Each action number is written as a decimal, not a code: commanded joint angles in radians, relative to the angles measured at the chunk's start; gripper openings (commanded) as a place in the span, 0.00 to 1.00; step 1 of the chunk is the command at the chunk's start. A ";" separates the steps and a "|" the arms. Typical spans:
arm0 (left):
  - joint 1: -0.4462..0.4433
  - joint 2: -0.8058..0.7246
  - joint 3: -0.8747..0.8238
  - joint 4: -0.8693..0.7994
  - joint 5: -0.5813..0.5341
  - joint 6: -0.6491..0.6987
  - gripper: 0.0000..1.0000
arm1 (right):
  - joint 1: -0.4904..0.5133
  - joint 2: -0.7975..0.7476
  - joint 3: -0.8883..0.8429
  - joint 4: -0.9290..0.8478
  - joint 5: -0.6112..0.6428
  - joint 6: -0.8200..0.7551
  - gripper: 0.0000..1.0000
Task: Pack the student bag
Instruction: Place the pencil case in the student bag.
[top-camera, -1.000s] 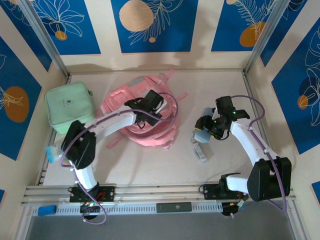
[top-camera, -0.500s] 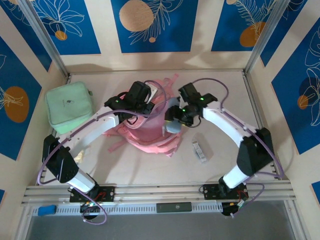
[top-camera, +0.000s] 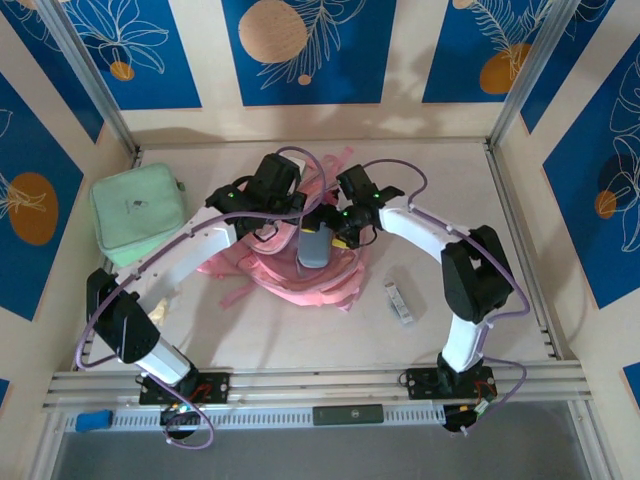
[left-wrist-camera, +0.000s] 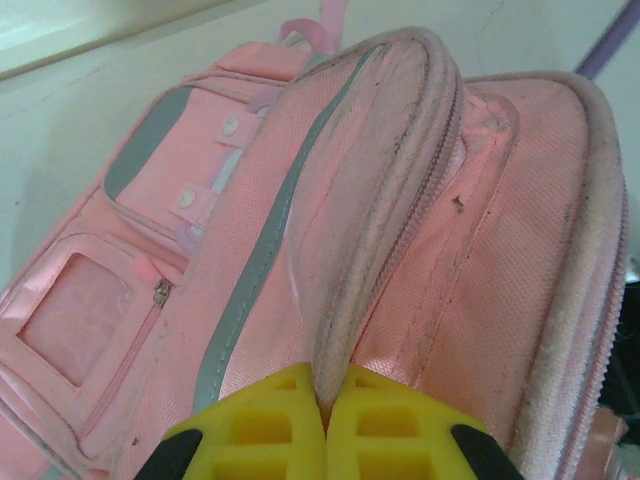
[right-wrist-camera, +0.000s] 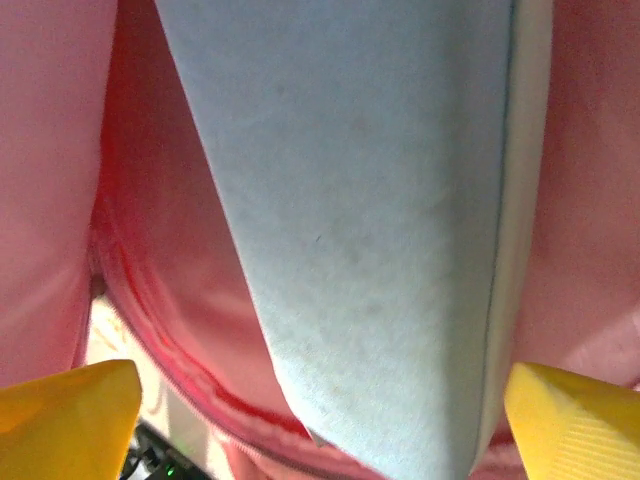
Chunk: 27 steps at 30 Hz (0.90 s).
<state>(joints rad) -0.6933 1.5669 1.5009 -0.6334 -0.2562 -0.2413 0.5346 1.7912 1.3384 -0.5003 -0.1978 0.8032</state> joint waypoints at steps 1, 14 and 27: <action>0.020 -0.004 0.051 0.065 0.027 -0.057 0.00 | -0.039 -0.054 -0.057 0.021 -0.099 0.009 0.85; 0.018 -0.002 0.047 0.069 0.133 -0.177 0.00 | 0.034 0.099 -0.035 0.260 -0.146 0.101 0.14; 0.019 0.025 0.072 0.024 0.094 -0.244 0.00 | 0.007 -0.042 -0.252 0.542 -0.117 0.090 0.12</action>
<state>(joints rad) -0.6704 1.5936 1.5253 -0.6518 -0.1642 -0.4267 0.5762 1.8332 1.1469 0.0158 -0.3302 0.9272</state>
